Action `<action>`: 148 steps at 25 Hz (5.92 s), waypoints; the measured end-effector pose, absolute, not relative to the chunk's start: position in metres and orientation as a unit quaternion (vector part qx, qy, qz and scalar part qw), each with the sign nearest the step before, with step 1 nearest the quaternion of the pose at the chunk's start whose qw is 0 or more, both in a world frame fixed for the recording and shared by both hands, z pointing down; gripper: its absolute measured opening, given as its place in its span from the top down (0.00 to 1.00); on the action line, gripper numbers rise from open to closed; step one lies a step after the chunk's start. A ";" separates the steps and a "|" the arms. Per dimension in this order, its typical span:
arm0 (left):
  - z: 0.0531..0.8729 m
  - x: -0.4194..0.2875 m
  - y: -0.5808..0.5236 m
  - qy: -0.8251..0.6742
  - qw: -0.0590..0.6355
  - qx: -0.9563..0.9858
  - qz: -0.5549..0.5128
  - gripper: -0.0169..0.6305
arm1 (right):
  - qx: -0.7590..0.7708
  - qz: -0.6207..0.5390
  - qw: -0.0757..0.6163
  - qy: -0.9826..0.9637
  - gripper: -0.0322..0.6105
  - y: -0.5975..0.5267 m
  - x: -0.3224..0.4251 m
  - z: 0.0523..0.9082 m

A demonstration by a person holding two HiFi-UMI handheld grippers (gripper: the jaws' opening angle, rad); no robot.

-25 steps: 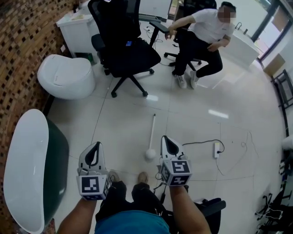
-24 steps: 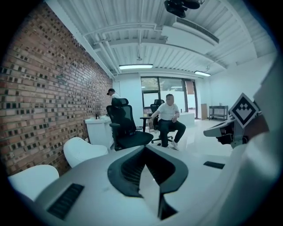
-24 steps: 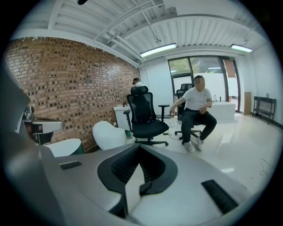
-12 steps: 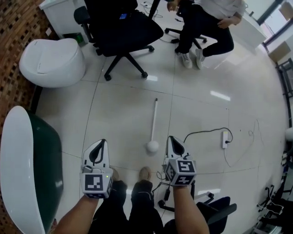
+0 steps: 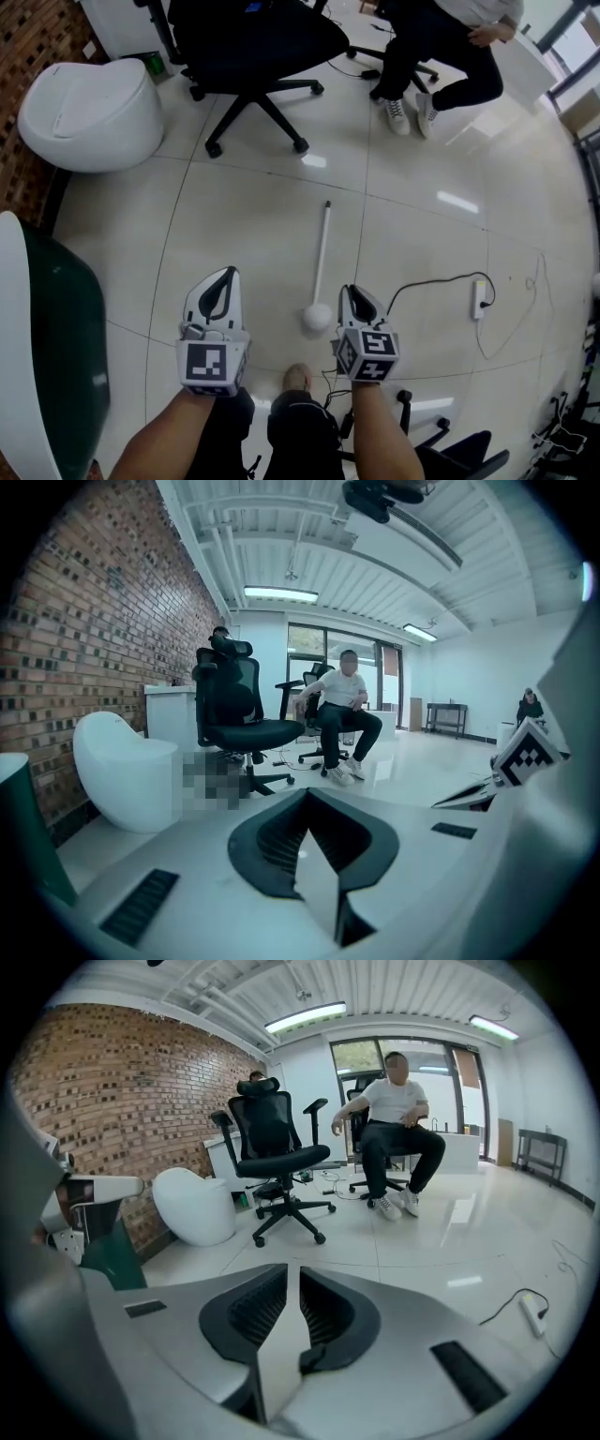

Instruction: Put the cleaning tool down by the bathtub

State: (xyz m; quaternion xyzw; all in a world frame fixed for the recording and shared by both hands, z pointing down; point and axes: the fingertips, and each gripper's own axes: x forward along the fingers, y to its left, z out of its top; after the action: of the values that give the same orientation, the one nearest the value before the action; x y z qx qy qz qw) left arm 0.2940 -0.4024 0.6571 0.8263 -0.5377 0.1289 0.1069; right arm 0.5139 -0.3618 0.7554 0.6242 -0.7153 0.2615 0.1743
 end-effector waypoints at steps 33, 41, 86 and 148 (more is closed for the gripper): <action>0.939 0.303 -0.469 -0.525 0.099 0.833 0.143 0.97 | 0.599 0.326 0.296 -0.669 0.77 -0.411 0.536 1.160; 0.949 0.300 -0.467 -0.523 0.115 0.830 0.157 0.97 | 0.594 0.367 0.331 -0.635 0.76 -0.415 0.541 1.218; 0.928 0.270 -0.466 -0.530 0.103 0.831 0.133 0.97 | 0.588 0.318 0.266 -0.694 0.81 -0.447 0.507 1.119; 0.229 -0.152 -0.114 -0.804 0.077 0.579 0.111 0.97 | 0.185 -0.019 0.175 -0.967 0.81 -0.247 -0.003 0.233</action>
State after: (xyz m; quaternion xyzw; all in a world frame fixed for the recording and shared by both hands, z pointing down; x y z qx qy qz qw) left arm -0.1520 -0.1144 0.2290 0.5791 -0.8040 0.1111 0.0771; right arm -0.0029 -0.2470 0.2333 0.1847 -0.9669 -0.0191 0.1751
